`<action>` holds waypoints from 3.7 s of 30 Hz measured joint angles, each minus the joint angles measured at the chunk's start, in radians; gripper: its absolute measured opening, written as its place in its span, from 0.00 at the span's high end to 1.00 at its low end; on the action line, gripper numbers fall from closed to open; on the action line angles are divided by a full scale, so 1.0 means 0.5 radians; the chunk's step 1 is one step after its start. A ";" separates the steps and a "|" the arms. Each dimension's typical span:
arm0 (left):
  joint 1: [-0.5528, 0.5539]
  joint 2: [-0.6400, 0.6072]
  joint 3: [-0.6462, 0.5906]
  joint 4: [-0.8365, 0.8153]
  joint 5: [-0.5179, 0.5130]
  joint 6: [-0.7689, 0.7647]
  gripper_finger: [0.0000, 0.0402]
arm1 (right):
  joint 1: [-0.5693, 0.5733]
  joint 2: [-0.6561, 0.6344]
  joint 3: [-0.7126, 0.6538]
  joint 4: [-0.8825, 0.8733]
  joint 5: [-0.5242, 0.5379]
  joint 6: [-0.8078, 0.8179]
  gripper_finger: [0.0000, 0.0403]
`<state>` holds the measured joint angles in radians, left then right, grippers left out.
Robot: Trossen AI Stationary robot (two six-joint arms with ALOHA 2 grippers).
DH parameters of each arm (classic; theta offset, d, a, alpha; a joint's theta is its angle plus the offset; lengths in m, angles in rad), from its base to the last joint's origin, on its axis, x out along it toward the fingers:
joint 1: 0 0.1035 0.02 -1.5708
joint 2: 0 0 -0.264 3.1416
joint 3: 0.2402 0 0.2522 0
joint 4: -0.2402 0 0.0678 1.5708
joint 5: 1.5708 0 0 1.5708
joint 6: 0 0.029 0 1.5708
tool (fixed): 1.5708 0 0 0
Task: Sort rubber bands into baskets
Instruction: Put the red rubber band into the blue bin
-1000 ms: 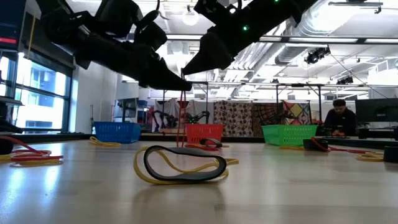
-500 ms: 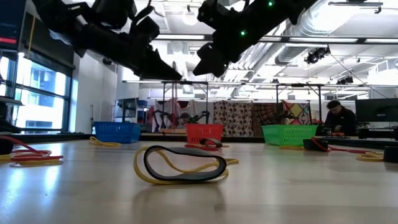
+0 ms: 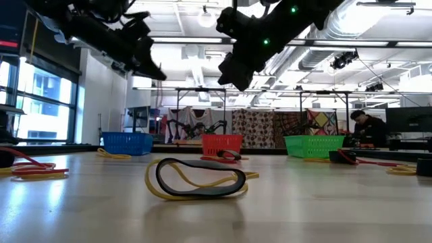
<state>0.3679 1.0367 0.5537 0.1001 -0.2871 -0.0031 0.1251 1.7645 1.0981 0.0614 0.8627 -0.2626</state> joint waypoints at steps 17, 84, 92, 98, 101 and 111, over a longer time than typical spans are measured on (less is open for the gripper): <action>0.547 0.032 -0.001 -0.310 -0.037 -0.180 1.00 | -0.006 -0.001 0.000 -0.188 -0.004 0.283 1.00; 0.984 0.657 0.520 -1.138 0.404 -0.021 1.00 | -0.365 -0.002 0.000 -0.476 -0.465 0.314 1.00; 1.058 0.819 0.671 -1.382 0.606 0.120 1.00 | -0.350 -0.002 0.000 -0.475 -0.571 0.361 1.00; 1.057 1.055 0.754 -1.415 0.605 0.262 1.00 | -0.323 -0.002 0.000 -0.475 -0.591 0.388 1.00; 1.057 1.115 0.790 -1.418 0.589 0.337 1.00 | -0.301 -0.002 0.000 -0.476 -0.591 0.420 1.00; 1.055 1.256 0.827 -1.414 0.498 0.415 1.00 | -0.270 -0.002 0.000 -0.476 -0.591 0.466 1.00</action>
<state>0.8955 1.6647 0.9672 -0.6067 -0.0384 0.2043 -0.0101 1.7638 1.0981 -0.1764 0.5673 -0.0298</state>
